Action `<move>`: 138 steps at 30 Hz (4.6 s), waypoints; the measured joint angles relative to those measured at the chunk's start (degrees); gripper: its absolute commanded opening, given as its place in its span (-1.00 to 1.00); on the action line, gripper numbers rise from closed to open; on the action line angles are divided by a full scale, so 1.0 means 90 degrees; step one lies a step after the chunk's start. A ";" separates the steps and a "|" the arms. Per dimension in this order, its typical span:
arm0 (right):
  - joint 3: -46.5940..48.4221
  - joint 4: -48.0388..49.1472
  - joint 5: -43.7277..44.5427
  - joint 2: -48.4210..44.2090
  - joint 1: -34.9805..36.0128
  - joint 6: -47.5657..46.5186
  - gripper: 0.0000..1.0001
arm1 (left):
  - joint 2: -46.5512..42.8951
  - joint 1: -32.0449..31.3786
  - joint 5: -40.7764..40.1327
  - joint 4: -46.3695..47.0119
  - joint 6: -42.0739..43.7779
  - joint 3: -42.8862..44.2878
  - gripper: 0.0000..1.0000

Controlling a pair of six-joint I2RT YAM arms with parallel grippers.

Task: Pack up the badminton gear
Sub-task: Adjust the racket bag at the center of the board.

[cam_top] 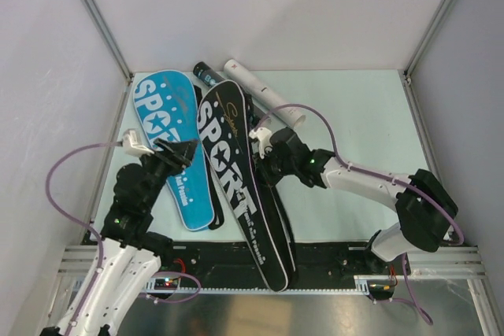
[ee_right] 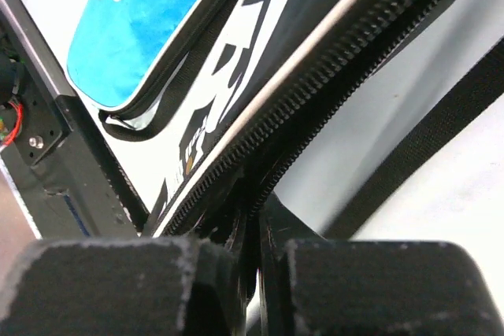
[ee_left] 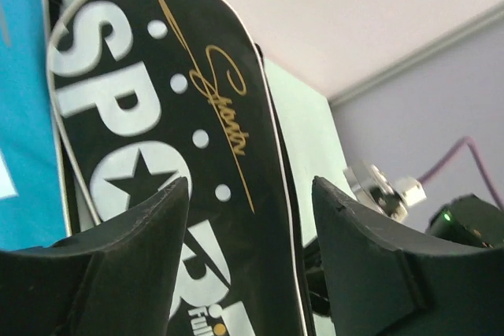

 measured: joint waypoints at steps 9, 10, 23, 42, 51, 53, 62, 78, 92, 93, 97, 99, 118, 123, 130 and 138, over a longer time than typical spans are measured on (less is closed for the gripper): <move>0.1596 -0.2142 0.0784 0.0000 -0.0022 -0.1758 -1.00 | 0.1739 0.0391 -0.1273 -0.1265 0.0330 0.2246 0.51; 0.1695 -0.2276 0.0838 0.0000 -0.0039 -0.1897 -1.00 | 0.1977 0.0461 -0.1365 -0.1360 0.0323 0.2465 0.52; 0.1906 -0.2965 0.1059 0.0046 0.0185 -0.2890 -1.00 | 0.4490 0.1872 -0.1812 -0.2059 -0.0087 0.3640 0.55; 0.1804 -0.2688 0.0406 0.0046 0.0199 -0.2934 -1.00 | 0.5965 0.2499 -0.0257 -0.1314 -0.0102 0.2907 0.32; 0.1518 -0.2363 -0.0236 -0.0063 -0.0107 -0.2939 -1.00 | 0.5972 0.2565 0.0090 -0.1049 -0.0418 0.2805 -0.35; 0.1469 -0.2331 -0.0369 -0.0107 -0.0202 -0.2939 -1.00 | 0.5979 0.2567 0.0231 -0.0998 -0.0505 0.2805 -0.64; 0.1297 -0.2101 -0.1064 -0.0143 -0.0663 -0.2822 -0.46 | 0.5753 0.2645 0.0600 -0.0831 -0.1049 0.2703 -1.00; 0.1316 -0.1778 -0.1940 -0.1180 -0.1338 -0.0981 -0.16 | 0.4775 0.2647 0.0151 -0.2067 -0.2518 0.2754 -1.00; 0.1324 -0.1649 -0.2688 -0.0624 -0.2295 0.0605 0.27 | 0.4772 0.2492 0.0046 -0.2569 -0.2611 0.3072 -1.00; 0.1324 -0.1654 -0.2739 -0.0476 -0.2295 0.0605 0.27 | 0.4770 0.2492 0.0046 -0.2572 -0.2613 0.3072 -1.00; 0.1316 -0.1690 -0.3067 0.0104 -0.2215 0.0580 0.32 | 0.4721 0.2467 0.0041 -0.2596 -0.2669 0.3072 -1.00; 0.1311 -0.1722 -0.3203 0.0289 -0.2113 0.0527 0.31 | 0.4643 0.2443 0.0015 -0.2613 -0.2749 0.3072 -1.00; 0.1263 -0.0517 -0.4444 0.0148 -0.2909 0.1518 -1.00 | 0.4248 0.1885 -0.1173 -0.2948 -0.4051 0.3313 -1.00; 0.1263 -0.0503 -0.4420 -0.0466 -0.2662 0.1566 -1.00 | 0.4486 0.1863 -0.1251 -0.2968 -0.4197 0.3325 -1.00; 0.1253 -0.0483 -0.3949 -0.0865 -0.1902 0.1860 -1.00 | 0.4677 0.1826 -0.1290 -0.2985 -0.4340 0.3407 -1.00; 0.0695 0.0175 -0.2089 -0.1054 0.1013 0.2062 -1.00 | 0.4758 0.1792 -0.1292 -0.2985 -0.4539 0.3405 -1.00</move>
